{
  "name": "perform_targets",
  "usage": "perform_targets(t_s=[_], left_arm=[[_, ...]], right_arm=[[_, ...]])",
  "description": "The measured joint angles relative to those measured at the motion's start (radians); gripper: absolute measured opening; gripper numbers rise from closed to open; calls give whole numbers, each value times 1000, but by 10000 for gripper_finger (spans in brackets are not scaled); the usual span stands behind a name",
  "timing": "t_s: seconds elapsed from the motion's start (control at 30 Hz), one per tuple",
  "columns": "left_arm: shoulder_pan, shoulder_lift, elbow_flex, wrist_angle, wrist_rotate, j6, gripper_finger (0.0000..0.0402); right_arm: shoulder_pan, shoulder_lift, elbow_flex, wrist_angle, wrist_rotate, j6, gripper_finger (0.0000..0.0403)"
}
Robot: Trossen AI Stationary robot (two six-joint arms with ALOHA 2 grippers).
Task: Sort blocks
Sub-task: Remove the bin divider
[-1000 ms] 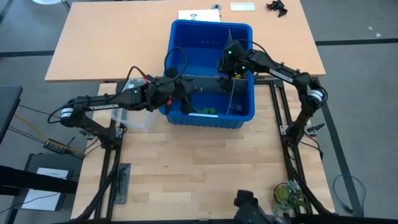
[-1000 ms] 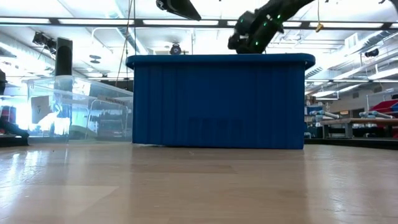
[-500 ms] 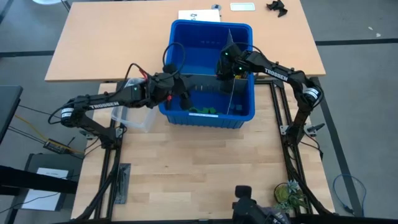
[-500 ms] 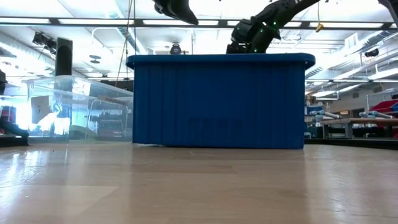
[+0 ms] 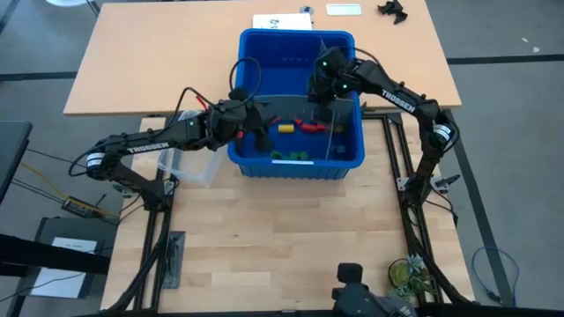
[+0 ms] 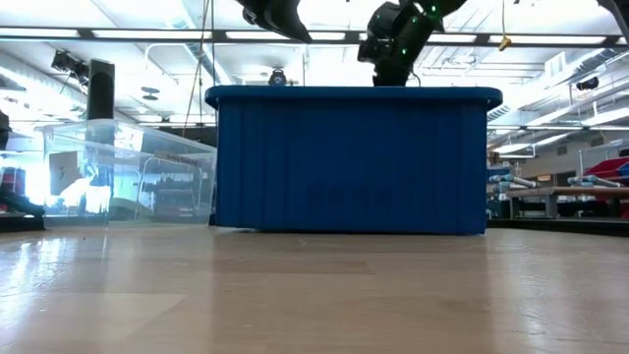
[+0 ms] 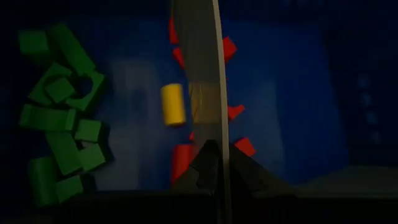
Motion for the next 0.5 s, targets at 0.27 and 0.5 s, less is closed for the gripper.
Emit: perform_targets(t_s=[0.27,0.5], left_arm=[[0,0,0,0,0,1,195],[-1,0,0,0,1,0,195]], right_arm=[[-2,-2,168,-78,4,22,8],[-2,-3,340,-111,-1,88,8]])
